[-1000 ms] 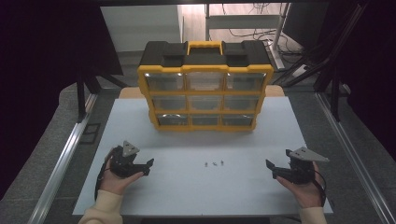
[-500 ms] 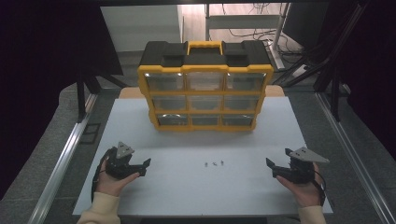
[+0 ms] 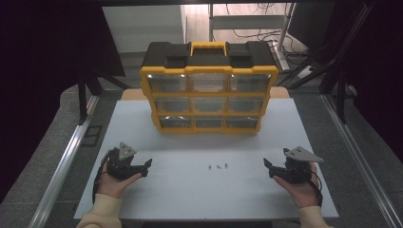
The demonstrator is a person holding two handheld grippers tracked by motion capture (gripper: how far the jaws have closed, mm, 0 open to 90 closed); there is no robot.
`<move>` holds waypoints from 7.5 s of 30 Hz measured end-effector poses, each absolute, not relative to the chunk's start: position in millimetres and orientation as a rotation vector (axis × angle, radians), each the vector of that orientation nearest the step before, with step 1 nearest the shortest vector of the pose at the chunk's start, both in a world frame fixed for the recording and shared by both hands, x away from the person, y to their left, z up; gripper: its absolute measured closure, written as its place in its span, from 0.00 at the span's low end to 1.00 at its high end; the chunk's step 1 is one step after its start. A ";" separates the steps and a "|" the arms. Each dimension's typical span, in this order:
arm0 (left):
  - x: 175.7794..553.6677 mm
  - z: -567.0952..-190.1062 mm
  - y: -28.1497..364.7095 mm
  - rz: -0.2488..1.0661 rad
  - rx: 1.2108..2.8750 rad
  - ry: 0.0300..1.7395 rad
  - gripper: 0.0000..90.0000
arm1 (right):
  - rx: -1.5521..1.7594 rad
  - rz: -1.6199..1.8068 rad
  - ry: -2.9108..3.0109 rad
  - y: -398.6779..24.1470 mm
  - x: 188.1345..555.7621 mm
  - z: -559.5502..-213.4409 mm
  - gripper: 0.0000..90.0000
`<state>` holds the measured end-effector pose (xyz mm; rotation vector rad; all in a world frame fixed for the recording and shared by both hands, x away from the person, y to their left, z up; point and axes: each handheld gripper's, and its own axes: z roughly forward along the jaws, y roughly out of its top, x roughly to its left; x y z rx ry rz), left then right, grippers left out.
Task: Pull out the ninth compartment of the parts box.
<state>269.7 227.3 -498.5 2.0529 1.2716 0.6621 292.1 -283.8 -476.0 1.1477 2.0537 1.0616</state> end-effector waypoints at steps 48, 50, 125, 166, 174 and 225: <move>263.5 -501.6 228.9 0.571 2.018 1.222 0.13 | 0.986 1.008 2.045 -199.3 285.0 -489.9 0.24; 262.6 -501.0 228.2 0.582 2.023 1.213 0.13 | 0.977 1.005 2.042 -199.2 284.2 -489.5 0.24; 268.9 -508.6 220.8 0.573 2.062 1.210 0.15 | 0.552 0.552 1.929 -179.6 327.2 -492.4 0.23; 271.3 -508.9 212.8 0.572 2.062 1.205 0.14 | 0.545 0.522 1.892 -191.5 349.7 -486.9 0.25; 270.8 -507.4 214.8 0.582 2.050 1.210 0.15 | 0.533 0.504 1.860 -189.8 355.4 -485.6 0.24; 273.2 -505.5 216.0 0.563 2.053 1.184 0.15 | 0.411 0.456 1.837 -159.8 388.2 -500.6 0.28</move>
